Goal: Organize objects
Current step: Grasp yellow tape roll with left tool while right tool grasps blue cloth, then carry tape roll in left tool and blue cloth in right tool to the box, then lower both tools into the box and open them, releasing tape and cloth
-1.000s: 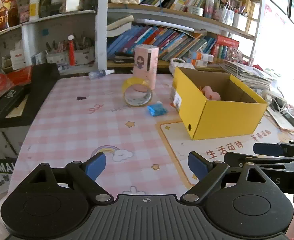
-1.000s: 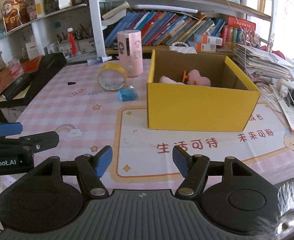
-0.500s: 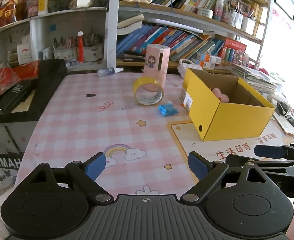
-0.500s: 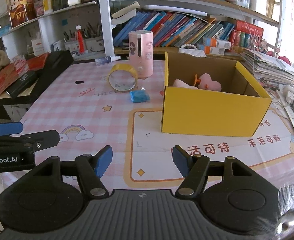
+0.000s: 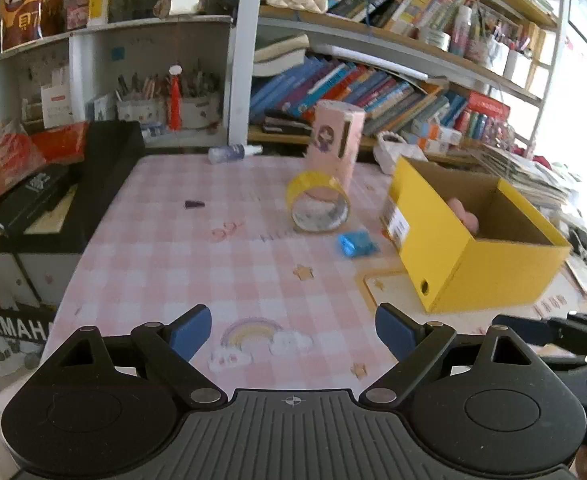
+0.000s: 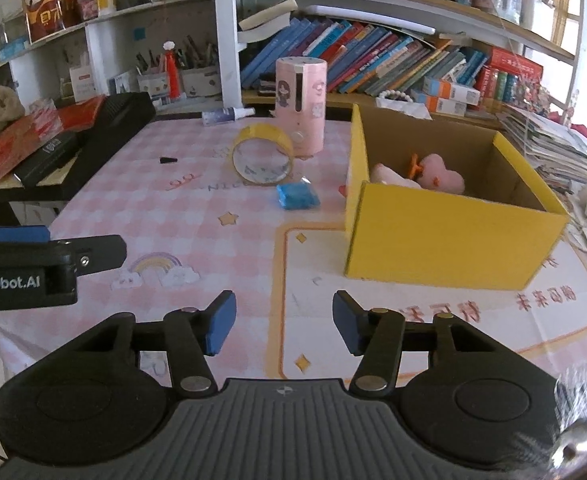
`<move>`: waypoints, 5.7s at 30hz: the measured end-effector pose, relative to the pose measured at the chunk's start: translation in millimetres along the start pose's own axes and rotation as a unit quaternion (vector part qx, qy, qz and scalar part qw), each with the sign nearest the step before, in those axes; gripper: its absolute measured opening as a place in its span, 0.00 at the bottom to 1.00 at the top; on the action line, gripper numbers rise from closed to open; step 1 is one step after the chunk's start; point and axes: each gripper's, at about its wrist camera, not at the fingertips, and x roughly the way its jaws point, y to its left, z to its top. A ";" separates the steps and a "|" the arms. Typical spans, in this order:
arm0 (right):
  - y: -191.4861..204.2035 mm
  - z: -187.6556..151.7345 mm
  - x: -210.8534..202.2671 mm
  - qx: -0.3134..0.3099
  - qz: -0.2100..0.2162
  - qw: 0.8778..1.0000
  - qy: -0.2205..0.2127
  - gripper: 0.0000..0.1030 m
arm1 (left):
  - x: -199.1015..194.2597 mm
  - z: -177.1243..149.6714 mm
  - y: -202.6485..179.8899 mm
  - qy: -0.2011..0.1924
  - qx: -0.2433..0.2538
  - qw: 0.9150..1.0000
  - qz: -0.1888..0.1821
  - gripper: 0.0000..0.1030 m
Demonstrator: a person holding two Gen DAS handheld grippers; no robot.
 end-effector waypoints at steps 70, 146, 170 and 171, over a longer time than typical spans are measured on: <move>-2.8 75.9 127.4 -0.061 0.053 0.996 -0.025 0.28 | 100.9 46.6 60.5 0.028 -0.112 0.993 -0.004 0.07; -202.0 -8.5 -48.0 0.124 -0.071 0.990 -0.015 0.28 | 47.5 34.0 -152.5 0.027 -0.003 0.979 -0.203 0.07; -245.4 87.3 101.3 -0.054 0.019 0.998 0.007 0.28 | 169.3 80.1 -211.5 0.045 0.020 0.998 -0.049 0.08; -245.4 86.8 105.1 -0.059 0.023 0.998 0.012 0.28 | 172.0 79.0 -212.2 0.049 0.021 0.998 -0.045 0.08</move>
